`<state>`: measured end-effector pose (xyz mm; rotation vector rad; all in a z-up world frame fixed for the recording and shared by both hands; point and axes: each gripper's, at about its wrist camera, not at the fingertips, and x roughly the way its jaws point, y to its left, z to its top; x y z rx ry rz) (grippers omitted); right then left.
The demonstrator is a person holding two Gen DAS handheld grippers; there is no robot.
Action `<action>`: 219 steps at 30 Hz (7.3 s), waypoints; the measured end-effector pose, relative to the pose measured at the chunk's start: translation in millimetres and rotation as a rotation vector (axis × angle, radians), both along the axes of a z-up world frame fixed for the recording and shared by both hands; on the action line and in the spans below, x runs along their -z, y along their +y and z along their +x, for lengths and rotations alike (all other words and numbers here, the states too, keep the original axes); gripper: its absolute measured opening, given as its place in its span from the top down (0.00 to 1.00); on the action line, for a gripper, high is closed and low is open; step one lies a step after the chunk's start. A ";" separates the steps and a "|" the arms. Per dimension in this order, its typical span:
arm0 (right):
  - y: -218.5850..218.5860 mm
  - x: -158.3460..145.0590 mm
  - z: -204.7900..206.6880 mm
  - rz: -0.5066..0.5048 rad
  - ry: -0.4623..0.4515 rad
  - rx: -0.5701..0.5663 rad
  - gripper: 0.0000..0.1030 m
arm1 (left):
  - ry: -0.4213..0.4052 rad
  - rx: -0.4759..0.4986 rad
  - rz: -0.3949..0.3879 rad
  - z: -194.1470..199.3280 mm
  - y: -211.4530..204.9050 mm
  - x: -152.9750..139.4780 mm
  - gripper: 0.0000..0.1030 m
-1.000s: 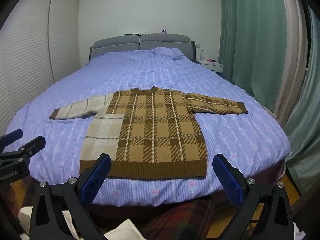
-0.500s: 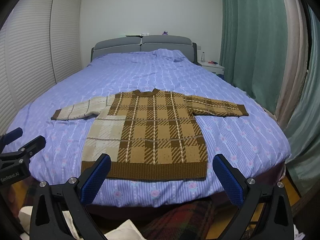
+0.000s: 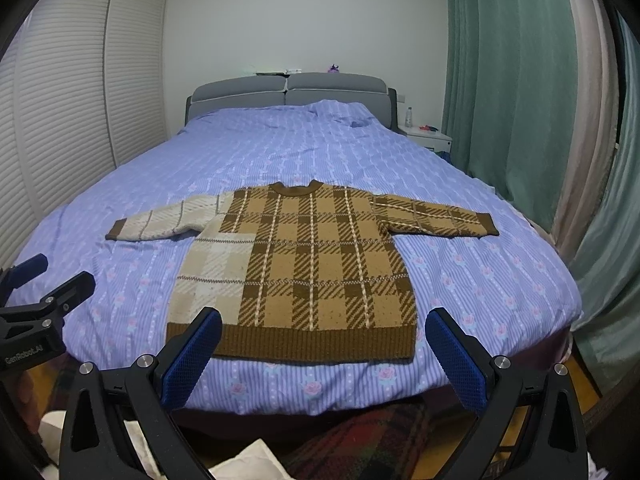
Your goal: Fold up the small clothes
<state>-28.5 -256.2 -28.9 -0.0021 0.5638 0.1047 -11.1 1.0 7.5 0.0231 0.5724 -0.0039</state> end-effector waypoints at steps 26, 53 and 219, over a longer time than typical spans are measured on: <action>0.9 -2.5 -0.1 0.002 -0.002 -0.008 0.00 | -0.018 -0.003 0.002 -4.5 -0.1 -2.2 0.00; 9.9 5.8 6.0 -0.003 0.032 -0.017 0.00 | 0.008 -0.012 -0.046 11.3 14.3 6.9 0.00; -31.3 83.9 317.4 0.219 0.169 0.094 0.42 | 0.085 0.144 0.013 297.2 -20.7 47.7 0.16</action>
